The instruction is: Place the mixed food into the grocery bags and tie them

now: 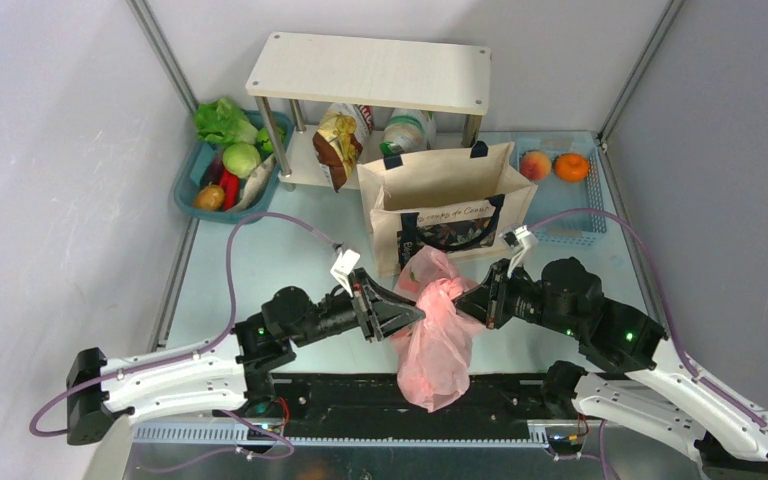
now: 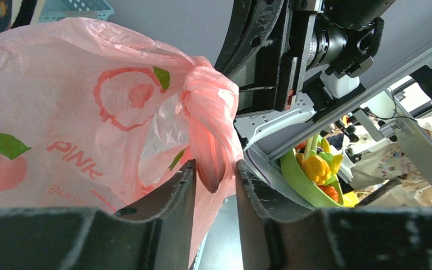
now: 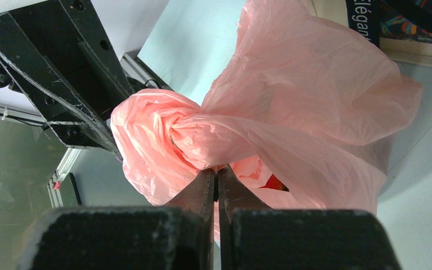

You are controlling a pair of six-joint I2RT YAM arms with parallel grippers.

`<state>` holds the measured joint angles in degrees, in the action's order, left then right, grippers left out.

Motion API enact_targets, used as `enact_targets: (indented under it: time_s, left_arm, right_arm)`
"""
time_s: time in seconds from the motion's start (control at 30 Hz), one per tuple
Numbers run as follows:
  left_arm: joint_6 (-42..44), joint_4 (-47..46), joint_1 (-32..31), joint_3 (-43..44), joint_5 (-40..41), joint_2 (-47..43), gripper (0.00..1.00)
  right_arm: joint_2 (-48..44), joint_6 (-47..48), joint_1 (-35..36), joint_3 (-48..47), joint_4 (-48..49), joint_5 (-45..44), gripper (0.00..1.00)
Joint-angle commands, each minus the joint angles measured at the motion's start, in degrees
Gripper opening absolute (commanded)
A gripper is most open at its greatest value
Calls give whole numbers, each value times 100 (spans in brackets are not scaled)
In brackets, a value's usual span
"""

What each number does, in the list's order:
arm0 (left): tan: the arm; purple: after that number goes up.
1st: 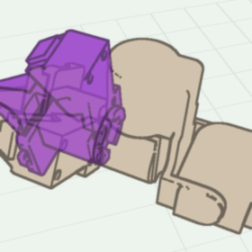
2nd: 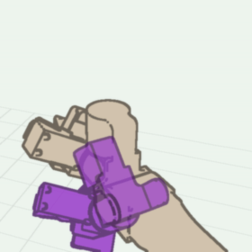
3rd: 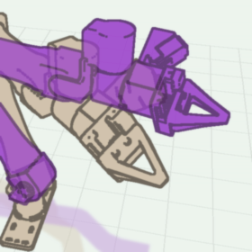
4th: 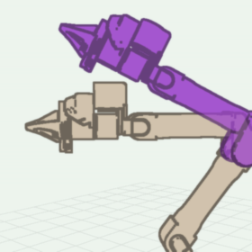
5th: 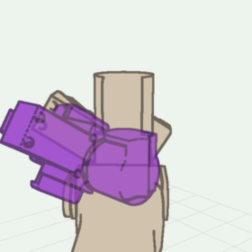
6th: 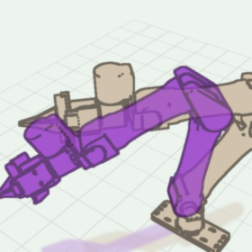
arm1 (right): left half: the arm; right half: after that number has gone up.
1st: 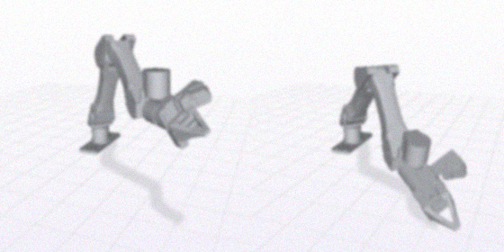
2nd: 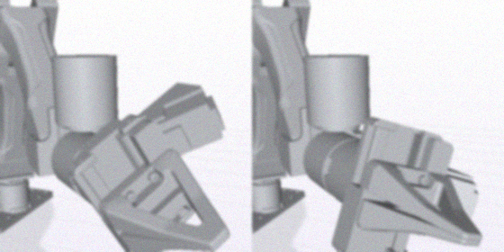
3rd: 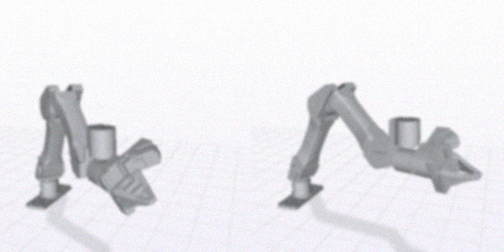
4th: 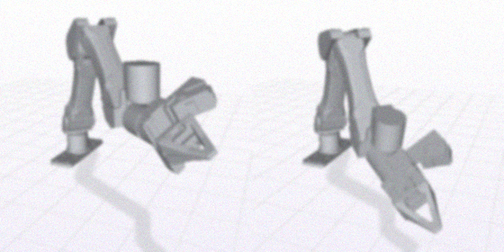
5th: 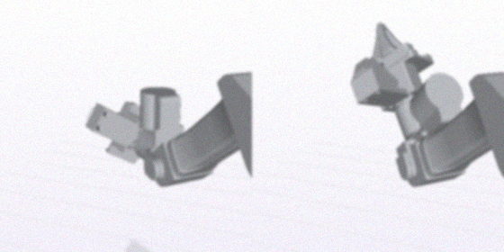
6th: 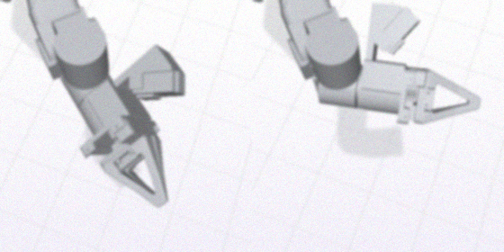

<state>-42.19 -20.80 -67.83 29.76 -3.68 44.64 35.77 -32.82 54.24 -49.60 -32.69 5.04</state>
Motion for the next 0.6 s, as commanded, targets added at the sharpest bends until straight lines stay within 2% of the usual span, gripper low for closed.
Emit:
enact_targets:
  time_s: [0.0, 0.27, 0.4, 0.57]
  left_arm:
    - [214, -34, -39, 210, 167, -90, 40]
    - [302, 112, -37, 8, 284, -588, 41]
    - [340, 194, -37, -6, 331, -618, 37]
    - [331, 244, -37, 73, 230, -440, 37]
  right_arm:
    - [-60, -10, -10, -49, 232, 50, 0]
    - [-68, -3, -10, -49, 215, 46, 0]
    - [-70, -4, -18, -49, 202, 35, 0]
    - [-66, -5, -21, -49, 203, 32, 0]
